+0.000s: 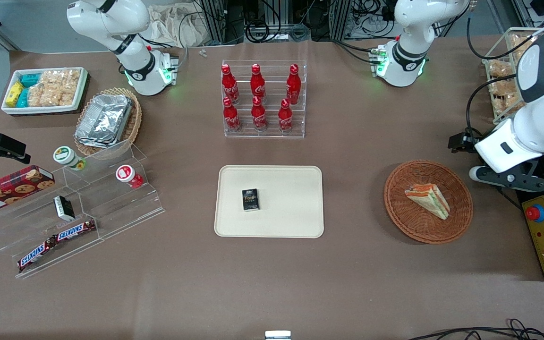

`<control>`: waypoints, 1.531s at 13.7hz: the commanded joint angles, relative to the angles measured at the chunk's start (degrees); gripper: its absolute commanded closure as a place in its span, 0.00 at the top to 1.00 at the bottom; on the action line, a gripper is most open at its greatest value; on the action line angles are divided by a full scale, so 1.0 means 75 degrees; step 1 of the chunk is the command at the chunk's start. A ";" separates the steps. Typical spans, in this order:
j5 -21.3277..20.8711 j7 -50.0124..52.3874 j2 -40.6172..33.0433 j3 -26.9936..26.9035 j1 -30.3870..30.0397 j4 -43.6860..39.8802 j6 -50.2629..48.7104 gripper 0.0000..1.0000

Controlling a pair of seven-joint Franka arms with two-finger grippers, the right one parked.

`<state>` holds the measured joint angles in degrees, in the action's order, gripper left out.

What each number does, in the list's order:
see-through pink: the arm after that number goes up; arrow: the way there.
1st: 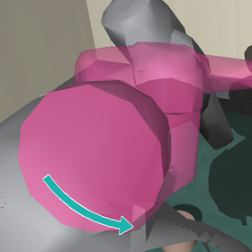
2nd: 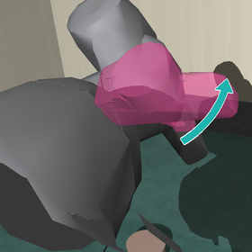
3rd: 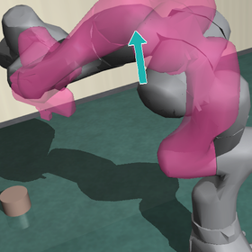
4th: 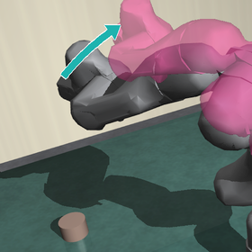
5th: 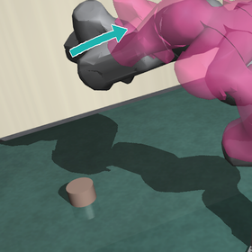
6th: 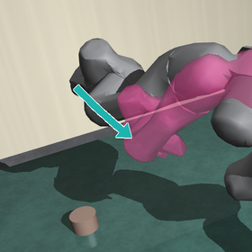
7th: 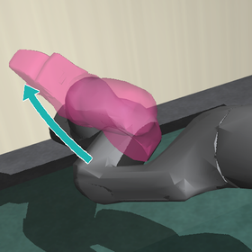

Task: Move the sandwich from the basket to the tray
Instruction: 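Move the left gripper over the sandwich in the wicker basket, then lower the left gripper and close it on the wrapped sandwich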

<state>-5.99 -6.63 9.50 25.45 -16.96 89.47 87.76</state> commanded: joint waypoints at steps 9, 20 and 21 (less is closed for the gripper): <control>-0.0068 0.3502 0.0468 -0.0053 -0.0094 0.0454 0.0506 1.00; -0.0080 0.7692 0.1134 -0.0520 -0.0070 0.2215 0.3659 1.00; -0.0080 0.7773 0.1252 -0.0545 -0.0070 0.2285 0.3894 1.00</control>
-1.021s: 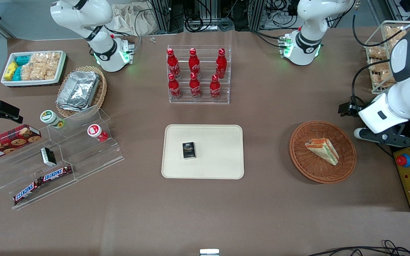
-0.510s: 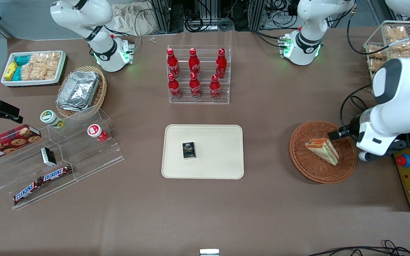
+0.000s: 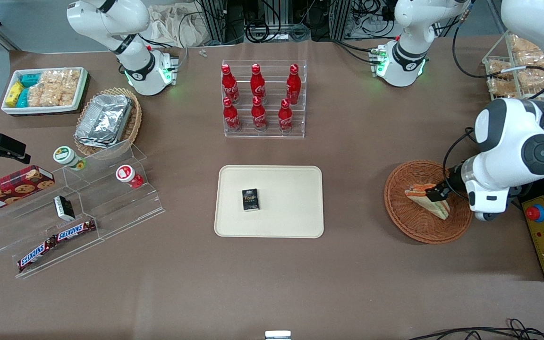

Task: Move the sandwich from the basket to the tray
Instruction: 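Lower the left gripper and close it on the wrapped sandwich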

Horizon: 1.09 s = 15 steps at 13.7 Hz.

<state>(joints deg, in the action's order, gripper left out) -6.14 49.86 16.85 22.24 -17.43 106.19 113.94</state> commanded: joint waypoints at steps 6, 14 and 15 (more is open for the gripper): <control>-0.0061 0.1683 0.0951 -0.0212 0.0027 0.0080 0.1226 1.00; -0.0563 0.2397 0.0987 -0.0388 0.0027 0.0571 0.1342 1.00; -0.0646 0.2666 0.1022 -0.0376 0.0027 0.0688 0.1529 1.00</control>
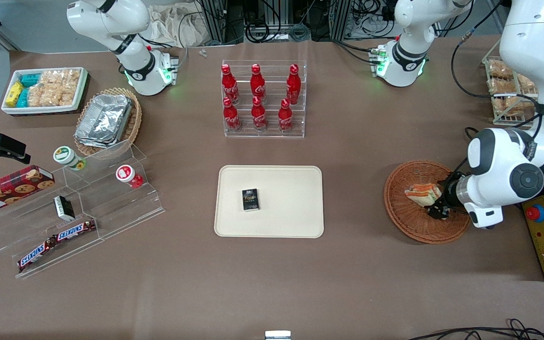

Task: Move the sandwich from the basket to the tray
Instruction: 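Lower the left gripper and close it on the wrapped sandwich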

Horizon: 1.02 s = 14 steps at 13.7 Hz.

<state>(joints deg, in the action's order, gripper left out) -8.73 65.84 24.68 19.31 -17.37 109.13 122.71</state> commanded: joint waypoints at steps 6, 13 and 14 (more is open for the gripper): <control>-0.0312 0.1263 0.0225 0.0016 0.0066 0.0345 0.0899 0.98; -0.0312 0.1405 0.0202 0.0016 0.0055 0.0298 0.0959 0.00; -0.0312 0.1393 0.0178 0.0016 0.0043 0.0228 0.0935 0.00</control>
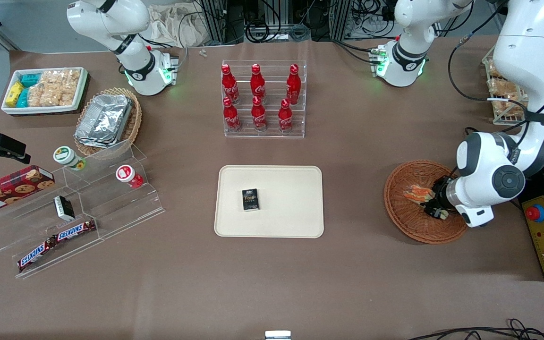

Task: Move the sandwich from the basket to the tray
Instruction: 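Lower the left gripper and close it on the wrapped sandwich, then lift the sandwich out of the basket with the left gripper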

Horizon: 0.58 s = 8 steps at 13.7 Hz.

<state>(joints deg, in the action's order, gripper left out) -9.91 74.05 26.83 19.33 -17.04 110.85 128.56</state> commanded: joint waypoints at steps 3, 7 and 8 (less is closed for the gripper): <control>-0.0144 0.0089 -0.0238 0.0187 0.0138 -0.1064 -0.1290 0.00; -0.0097 -0.0765 0.0090 0.0305 0.0957 -0.3327 -0.3673 0.00; -0.0050 -0.1139 0.0079 0.0305 0.1237 -0.3586 -0.3862 0.00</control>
<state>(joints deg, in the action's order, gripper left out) -10.02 69.47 25.97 21.96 -11.32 89.84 104.20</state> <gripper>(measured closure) 0.824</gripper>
